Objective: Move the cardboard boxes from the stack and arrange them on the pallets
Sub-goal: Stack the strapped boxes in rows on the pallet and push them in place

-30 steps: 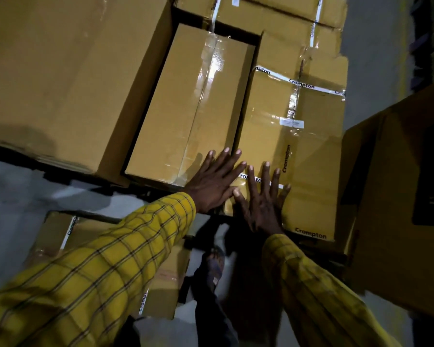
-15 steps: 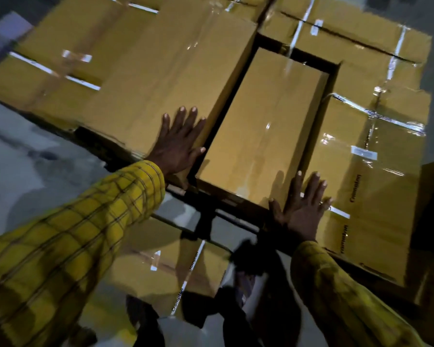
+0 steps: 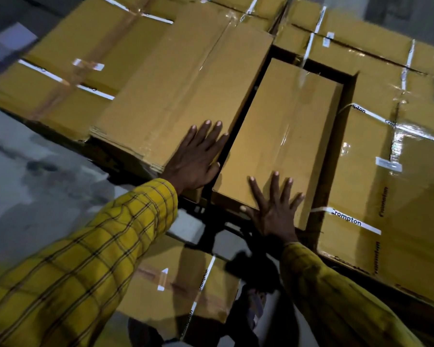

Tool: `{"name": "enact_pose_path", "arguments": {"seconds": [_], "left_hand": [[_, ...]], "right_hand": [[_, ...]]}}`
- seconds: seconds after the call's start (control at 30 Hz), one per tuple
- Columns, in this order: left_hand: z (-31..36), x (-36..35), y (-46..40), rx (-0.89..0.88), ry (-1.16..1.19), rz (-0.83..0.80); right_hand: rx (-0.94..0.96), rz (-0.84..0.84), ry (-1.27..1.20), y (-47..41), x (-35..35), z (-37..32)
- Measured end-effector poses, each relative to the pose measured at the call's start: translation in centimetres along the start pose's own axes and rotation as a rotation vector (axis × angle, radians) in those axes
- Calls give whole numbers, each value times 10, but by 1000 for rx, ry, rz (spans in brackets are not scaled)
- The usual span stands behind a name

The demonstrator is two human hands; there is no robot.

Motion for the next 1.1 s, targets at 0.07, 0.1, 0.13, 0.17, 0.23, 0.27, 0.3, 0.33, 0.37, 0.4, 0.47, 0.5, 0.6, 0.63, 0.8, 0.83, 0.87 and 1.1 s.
{"name": "enact_pose_path", "arguments": {"seconds": [0.07, 0.1, 0.13, 0.17, 0.23, 0.27, 0.3, 0.33, 0.37, 0.4, 0.47, 0.5, 0.6, 0.63, 0.8, 0.83, 0.87, 1.1], "left_hand": [[2, -2, 0, -8, -10, 22], [3, -3, 0, -11, -19, 28], [2, -3, 0, -10, -25, 34], [2, -3, -1, -6, -24, 42], [1, -2, -1, -3, -15, 54], [1, -3, -1, -6, -12, 57], [1, -2, -1, -8, -8, 58], [2, -2, -1, -10, -3, 57], [2, -1, -1, -9, 0, 53], [3, 0, -1, -6, 2, 45], [10, -1, -3, -12, 17, 9], [18, -2, -5, -33, 28, -9], [63, -8, -12, -161, 97, -40], [85, -11, -16, -194, 139, -49], [162, -49, -30, -197, 225, -175], [170, -59, -30, -172, 227, -221], [176, -70, -27, -132, 230, -275], [182, -97, -16, -40, 215, -350]], "right_hand": [[-15, 11, 5, -4, -7, -11], [-20, 15, 2, -5, -8, -14], [-23, 18, -4, -6, -9, -16], [-25, 19, -10, -7, -9, -17], [-31, 13, -17, -9, -10, -17], [-32, 14, -16, -10, -10, -16], [-34, 17, -15, -10, -10, -15], [-41, 13, -13, -10, -10, -15], [-47, 4, -12, -10, -9, -15], [-51, -12, -13, -9, -8, -15], [-54, -53, -39, -10, -3, -16], [-47, -60, -52, -10, 4, -15], [23, 135, -86, 2, 49, -6], [14, 226, -104, 12, 67, 7], [-237, 304, -101, 59, 81, 87], [-256, 267, -93, 65, 72, 97], [-249, 239, -90, 69, 62, 102], [-209, 285, -82, 70, 41, 102]]}}
Point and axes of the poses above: each hand's wrist, its own y-axis away from the middle knuckle, its own x-axis out of the back of the hand, z = x × y, the point moved 5 cm from there along -y, towards the middle knuckle, and after that the axes turned 11 degrees about z, right-handed, at the moved point
